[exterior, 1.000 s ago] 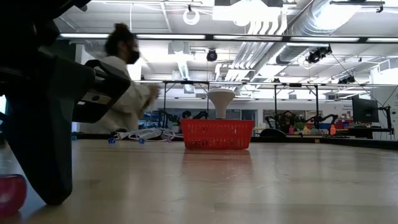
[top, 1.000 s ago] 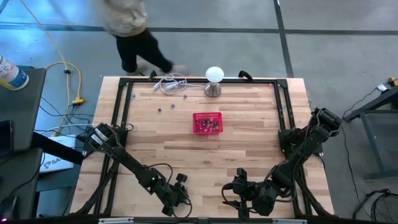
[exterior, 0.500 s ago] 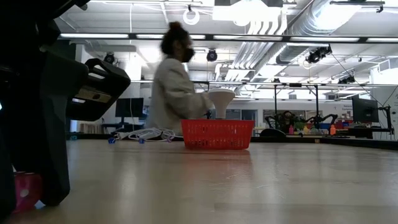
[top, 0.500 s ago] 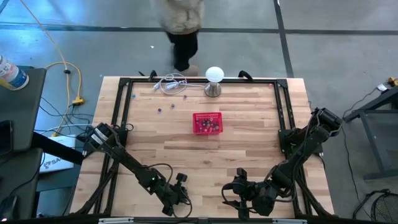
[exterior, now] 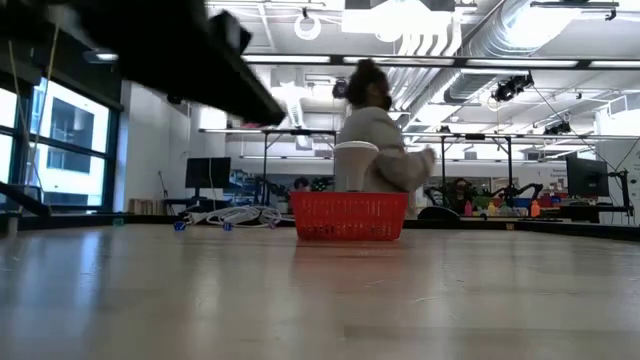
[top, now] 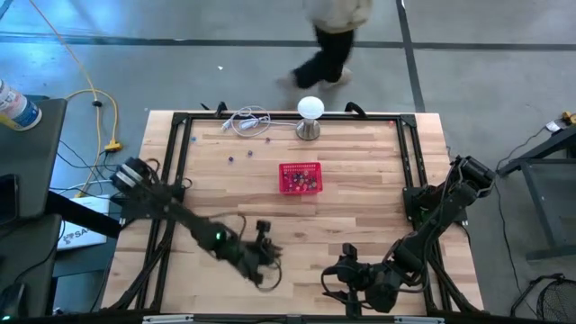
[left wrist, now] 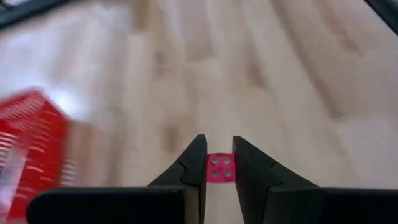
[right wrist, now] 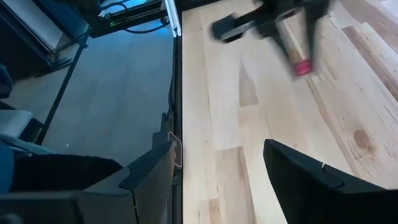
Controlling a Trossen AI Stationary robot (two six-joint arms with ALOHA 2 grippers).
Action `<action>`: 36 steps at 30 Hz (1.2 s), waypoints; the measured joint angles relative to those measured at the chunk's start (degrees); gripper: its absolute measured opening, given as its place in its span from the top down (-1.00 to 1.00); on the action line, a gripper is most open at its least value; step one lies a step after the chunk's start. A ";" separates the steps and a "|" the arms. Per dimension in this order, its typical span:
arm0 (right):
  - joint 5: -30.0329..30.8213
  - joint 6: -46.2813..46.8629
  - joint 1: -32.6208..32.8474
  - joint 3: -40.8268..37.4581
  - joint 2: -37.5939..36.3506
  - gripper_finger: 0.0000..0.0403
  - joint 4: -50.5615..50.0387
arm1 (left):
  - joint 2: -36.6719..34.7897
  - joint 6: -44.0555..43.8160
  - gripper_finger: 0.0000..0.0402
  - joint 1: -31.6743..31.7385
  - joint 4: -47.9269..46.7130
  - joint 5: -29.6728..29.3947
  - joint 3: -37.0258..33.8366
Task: Pick & Place Dice
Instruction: Put the pink dice into the bin
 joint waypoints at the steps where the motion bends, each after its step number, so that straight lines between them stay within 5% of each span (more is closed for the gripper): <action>1: 0.02 -0.06 0.02 0.00 0.00 -0.19 -0.14 | -0.87 1.41 0.78 1.96 0.54 0.43 0.05; 7: 2.71 -4.80 -0.03 -0.02 0.00 -0.19 -0.11 | -3.53 7.35 0.78 16.30 3.54 3.29 0.57; 10: 4.68 -7.34 -0.81 -0.02 0.00 -0.19 0.01 | -2.68 5.48 0.77 23.88 4.57 9.50 0.52; 13: 4.33 -7.52 -1.84 -0.02 0.00 -0.19 -0.09 | -1.74 2.23 0.61 30.16 4.42 15.24 0.55; 18: 1.21 -6.08 -2.10 -0.02 0.00 -0.19 -0.47 | -1.44 -1.84 0.25 36.76 4.71 15.70 0.57; 23: 1.77 -5.49 -1.10 -0.02 0.00 -0.19 -0.39 | -1.46 -4.59 0.09 38.61 4.59 17.32 0.57; 36: 6.49 -2.58 4.76 -0.02 0.00 -0.19 0.03 | 3.25 -10.12 0.06 35.61 6.95 16.04 0.63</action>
